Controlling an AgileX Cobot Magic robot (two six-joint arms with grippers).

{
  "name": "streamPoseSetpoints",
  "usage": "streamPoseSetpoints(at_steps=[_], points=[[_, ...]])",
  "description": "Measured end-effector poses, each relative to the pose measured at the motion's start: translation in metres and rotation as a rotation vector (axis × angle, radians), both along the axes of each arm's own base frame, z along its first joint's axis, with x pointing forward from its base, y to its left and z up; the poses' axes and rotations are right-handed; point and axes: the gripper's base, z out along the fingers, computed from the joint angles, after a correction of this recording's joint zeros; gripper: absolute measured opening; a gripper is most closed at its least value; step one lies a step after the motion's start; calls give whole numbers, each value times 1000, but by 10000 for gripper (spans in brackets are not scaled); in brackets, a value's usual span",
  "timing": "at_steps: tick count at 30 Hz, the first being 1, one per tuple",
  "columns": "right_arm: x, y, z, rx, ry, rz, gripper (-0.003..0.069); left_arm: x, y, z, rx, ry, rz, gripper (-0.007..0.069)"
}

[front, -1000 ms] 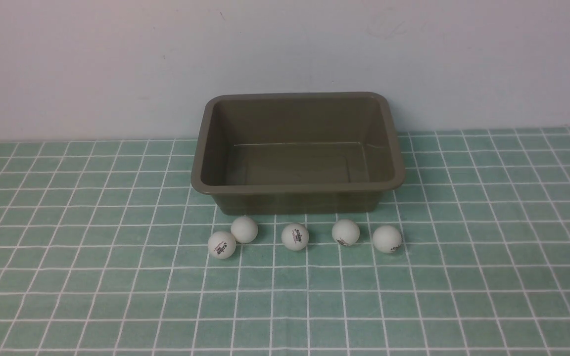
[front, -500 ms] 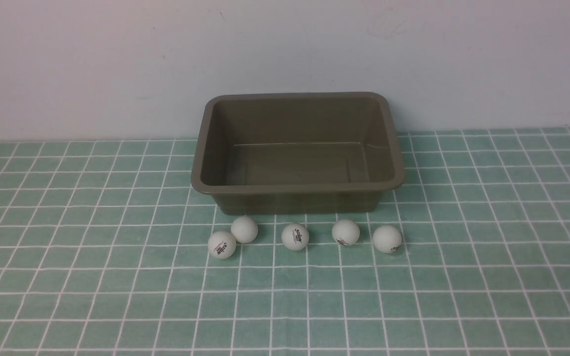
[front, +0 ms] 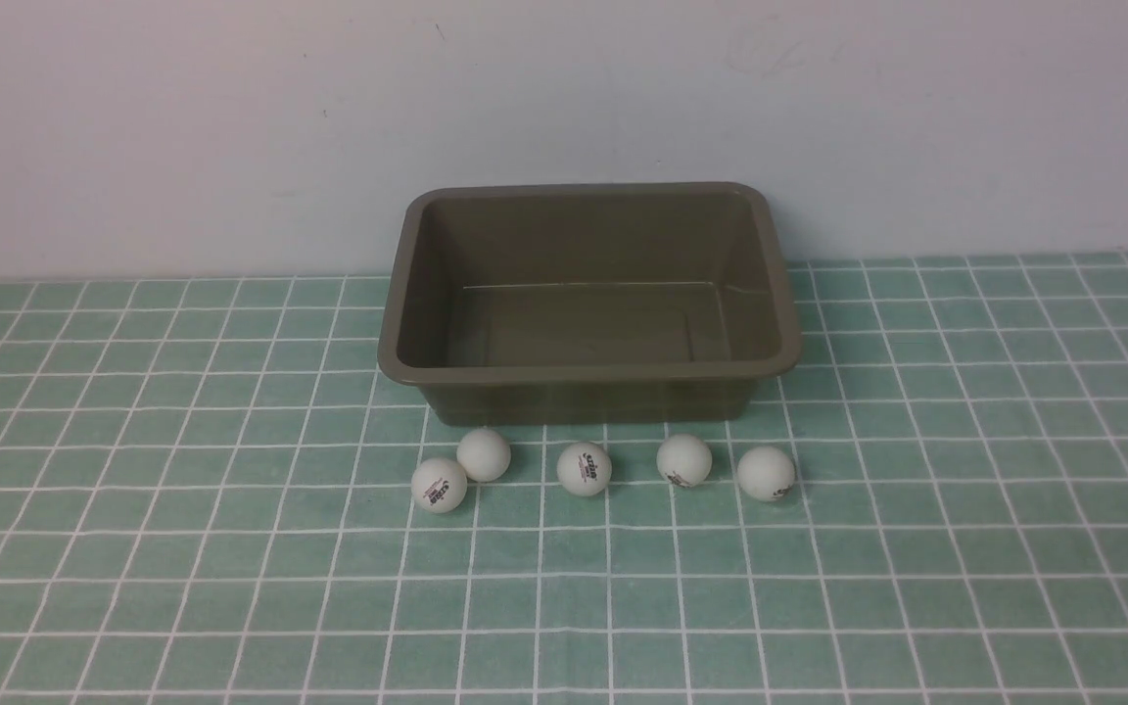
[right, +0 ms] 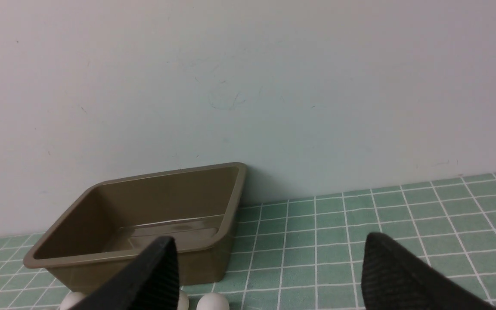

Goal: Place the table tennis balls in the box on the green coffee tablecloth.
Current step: 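Reach for and grasp a ping pong ball on the table beside the basket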

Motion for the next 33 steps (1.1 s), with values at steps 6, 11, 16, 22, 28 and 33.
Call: streamPoseSetpoints(at_steps=[6, 11, 16, 22, 28, 33], points=[[0, 1, -2, -3, 27, 7, 513, 1, 0, 3, -1, -33, 1, -4], [-1, 2, -7, -17, 70, 19, 513, 4, -2, 15, -161, -177, 12, -4], [-2, 3, -11, -26, 122, 32, 513, 4, -2, 23, -262, -264, 23, -4], [-3, 4, -16, -33, 180, 46, 513, 5, -1, 30, -363, -343, 39, -4], [-3, 4, -17, -34, 186, 48, 513, 5, -2, 30, -427, -345, 46, -4], [-3, 4, -18, -36, 196, 50, 513, 5, -2, 30, -474, -345, 51, -4]])
